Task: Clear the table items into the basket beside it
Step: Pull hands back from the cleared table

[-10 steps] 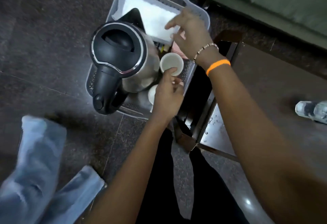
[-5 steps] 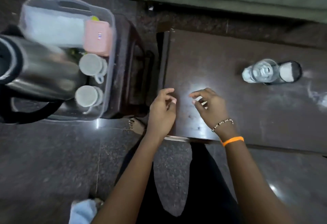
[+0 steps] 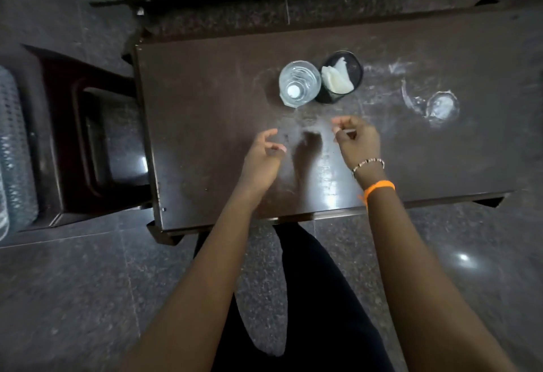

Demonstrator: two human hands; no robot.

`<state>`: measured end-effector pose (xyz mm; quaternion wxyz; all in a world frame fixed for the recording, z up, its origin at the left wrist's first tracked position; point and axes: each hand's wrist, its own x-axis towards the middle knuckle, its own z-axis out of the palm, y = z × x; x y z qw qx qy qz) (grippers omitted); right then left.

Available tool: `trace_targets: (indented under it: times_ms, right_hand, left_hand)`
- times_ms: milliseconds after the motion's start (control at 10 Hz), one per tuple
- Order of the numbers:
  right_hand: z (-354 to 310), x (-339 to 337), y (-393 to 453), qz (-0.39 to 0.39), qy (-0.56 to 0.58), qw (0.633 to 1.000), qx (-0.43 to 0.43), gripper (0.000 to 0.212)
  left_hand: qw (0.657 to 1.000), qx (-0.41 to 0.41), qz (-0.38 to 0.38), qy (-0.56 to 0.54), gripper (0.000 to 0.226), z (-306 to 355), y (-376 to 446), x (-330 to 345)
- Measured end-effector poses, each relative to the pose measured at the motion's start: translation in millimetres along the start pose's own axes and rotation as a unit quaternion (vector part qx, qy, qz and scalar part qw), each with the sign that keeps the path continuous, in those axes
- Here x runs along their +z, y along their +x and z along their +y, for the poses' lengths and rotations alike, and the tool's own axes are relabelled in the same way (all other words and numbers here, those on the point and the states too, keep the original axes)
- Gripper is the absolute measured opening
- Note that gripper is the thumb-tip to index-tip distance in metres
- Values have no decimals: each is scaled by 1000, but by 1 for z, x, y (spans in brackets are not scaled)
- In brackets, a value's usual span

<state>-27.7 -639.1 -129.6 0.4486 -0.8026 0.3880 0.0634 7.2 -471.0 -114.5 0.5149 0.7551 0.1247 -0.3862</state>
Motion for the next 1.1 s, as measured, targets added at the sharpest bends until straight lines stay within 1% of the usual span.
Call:
trace_targets:
  times_ms: [100, 200, 300, 500, 700, 900, 1000, 1100]
  right_hand:
    - [-1, -12, 36, 7, 5, 1000, 18, 42]
    - [-4, -16, 66, 10, -21, 999, 28, 61]
    - [-10, -18, 90, 10, -50, 998, 45, 67]
    - [-13, -16, 111, -48, -65, 996, 21, 71]
    - [-4, -17, 107, -20, -43, 999, 25, 69]
    - [-4, -17, 106, -16, -50, 998, 34, 67]
    - [-9, -19, 100, -15, -60, 997, 50, 66]
    - [-24, -24, 82, 17, -64, 997, 40, 55]
  left_hand:
    - [999, -34, -18, -16, 44, 8, 22, 17]
    - [999, -35, -23, 10, 57, 15, 40, 22]
    - [999, -37, -16, 4, 69, 23, 52, 25]
    - [999, -29, -22, 30, 73, 38, 66, 35]
    - [999, -25, -16, 42, 72, 42, 69, 39]
    - [997, -22, -36, 59, 71, 38, 70, 31]
    - [997, -6, -27, 75, 67, 41, 65, 27]
    - [995, 38, 38, 84, 54, 51, 48, 19]
